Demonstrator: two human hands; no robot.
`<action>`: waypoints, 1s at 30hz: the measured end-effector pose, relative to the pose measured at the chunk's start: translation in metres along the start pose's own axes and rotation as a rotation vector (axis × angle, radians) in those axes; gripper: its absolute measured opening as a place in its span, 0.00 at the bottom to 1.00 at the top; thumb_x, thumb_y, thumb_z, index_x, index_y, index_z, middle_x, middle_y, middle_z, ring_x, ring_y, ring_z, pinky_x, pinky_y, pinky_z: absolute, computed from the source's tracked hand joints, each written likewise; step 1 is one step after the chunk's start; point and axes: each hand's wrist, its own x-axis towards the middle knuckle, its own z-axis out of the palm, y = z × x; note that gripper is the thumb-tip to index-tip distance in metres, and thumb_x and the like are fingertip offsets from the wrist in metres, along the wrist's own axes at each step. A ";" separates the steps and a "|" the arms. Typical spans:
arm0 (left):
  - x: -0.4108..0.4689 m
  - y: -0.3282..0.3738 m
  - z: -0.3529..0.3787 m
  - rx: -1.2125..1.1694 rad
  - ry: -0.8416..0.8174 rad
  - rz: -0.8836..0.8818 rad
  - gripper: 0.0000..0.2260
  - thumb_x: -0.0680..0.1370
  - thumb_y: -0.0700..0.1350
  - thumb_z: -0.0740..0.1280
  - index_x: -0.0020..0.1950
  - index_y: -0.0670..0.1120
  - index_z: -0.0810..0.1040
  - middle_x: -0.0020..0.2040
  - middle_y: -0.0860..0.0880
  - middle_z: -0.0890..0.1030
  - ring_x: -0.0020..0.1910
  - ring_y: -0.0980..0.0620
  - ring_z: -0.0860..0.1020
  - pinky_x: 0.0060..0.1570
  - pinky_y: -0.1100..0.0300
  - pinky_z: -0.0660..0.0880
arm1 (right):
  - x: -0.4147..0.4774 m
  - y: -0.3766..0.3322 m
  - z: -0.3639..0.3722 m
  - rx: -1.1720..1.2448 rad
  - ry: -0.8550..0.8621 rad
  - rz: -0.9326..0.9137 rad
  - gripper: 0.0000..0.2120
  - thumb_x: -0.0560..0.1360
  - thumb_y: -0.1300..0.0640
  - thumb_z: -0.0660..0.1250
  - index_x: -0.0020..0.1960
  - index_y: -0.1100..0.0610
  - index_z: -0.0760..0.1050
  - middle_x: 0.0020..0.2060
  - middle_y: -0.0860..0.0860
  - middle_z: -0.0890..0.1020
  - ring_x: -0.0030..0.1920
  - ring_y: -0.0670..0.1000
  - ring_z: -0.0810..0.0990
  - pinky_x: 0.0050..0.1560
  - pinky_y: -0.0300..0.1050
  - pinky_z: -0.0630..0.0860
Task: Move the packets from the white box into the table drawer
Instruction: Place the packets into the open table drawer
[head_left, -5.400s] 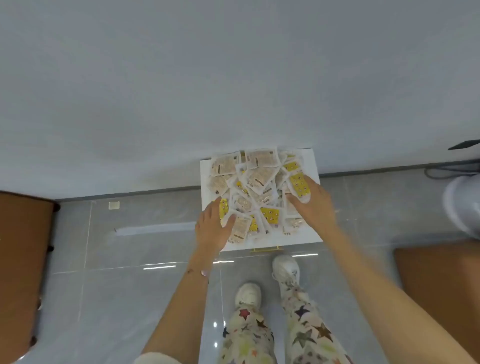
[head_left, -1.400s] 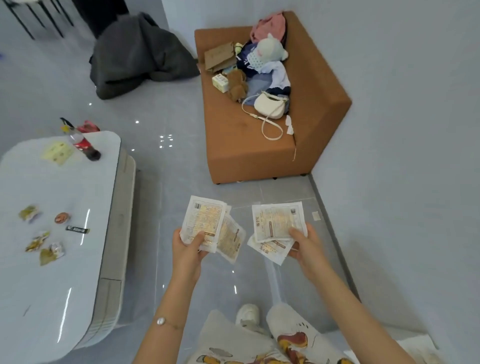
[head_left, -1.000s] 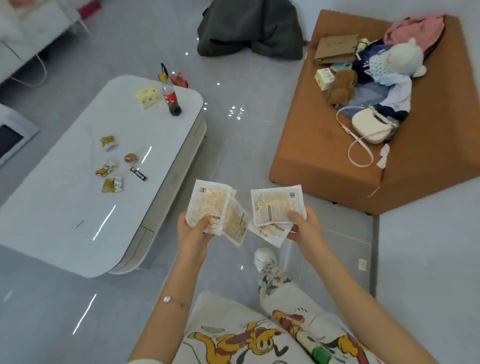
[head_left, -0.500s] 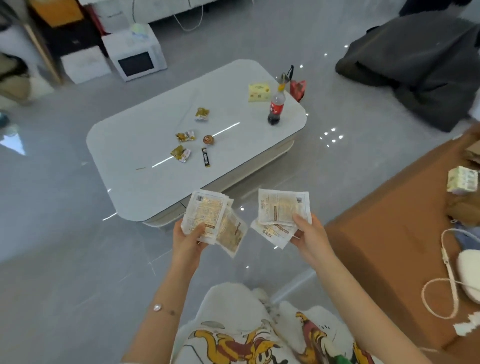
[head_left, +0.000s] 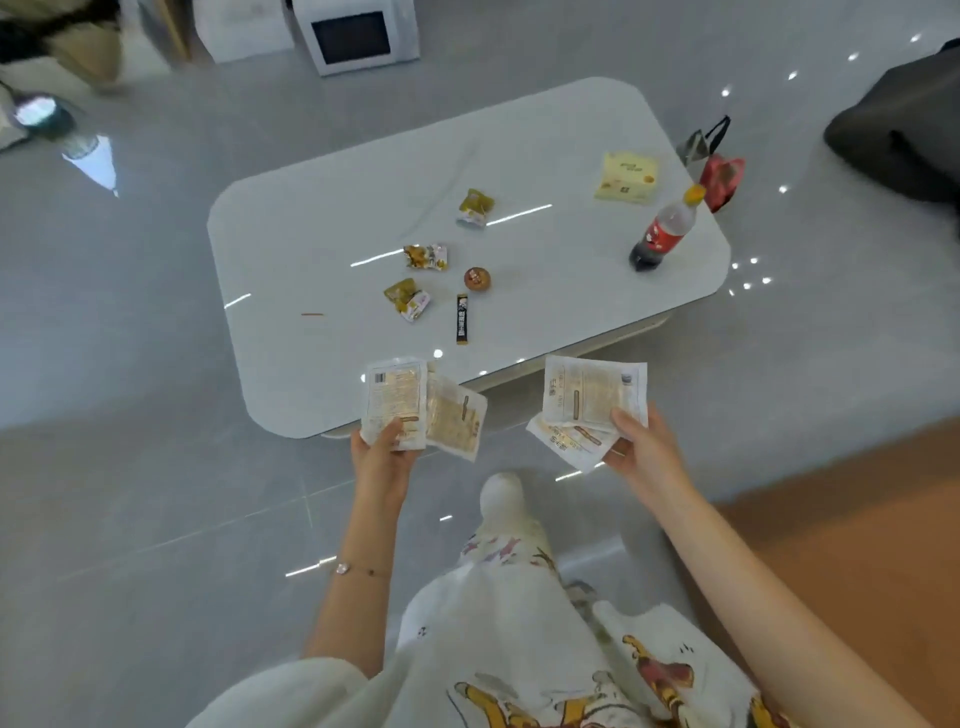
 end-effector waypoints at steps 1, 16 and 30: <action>0.022 -0.005 0.004 -0.018 0.028 0.003 0.18 0.79 0.29 0.60 0.68 0.39 0.64 0.66 0.35 0.72 0.55 0.42 0.79 0.41 0.53 0.83 | 0.022 -0.002 0.005 -0.008 0.004 0.015 0.13 0.80 0.63 0.60 0.63 0.54 0.72 0.55 0.58 0.81 0.51 0.57 0.83 0.42 0.51 0.82; 0.326 -0.097 -0.027 -0.162 0.373 0.072 0.13 0.78 0.31 0.63 0.60 0.42 0.68 0.54 0.41 0.77 0.47 0.45 0.81 0.38 0.57 0.81 | 0.384 0.072 0.068 -0.140 0.060 0.028 0.13 0.79 0.67 0.59 0.62 0.56 0.69 0.58 0.56 0.78 0.54 0.56 0.81 0.51 0.53 0.81; 0.330 -0.123 -0.008 0.320 0.510 0.188 0.13 0.78 0.37 0.66 0.55 0.54 0.69 0.53 0.57 0.74 0.57 0.52 0.76 0.53 0.65 0.75 | 0.416 0.073 0.067 -0.740 0.054 -0.457 0.25 0.75 0.63 0.66 0.71 0.55 0.65 0.63 0.48 0.69 0.62 0.40 0.69 0.59 0.28 0.65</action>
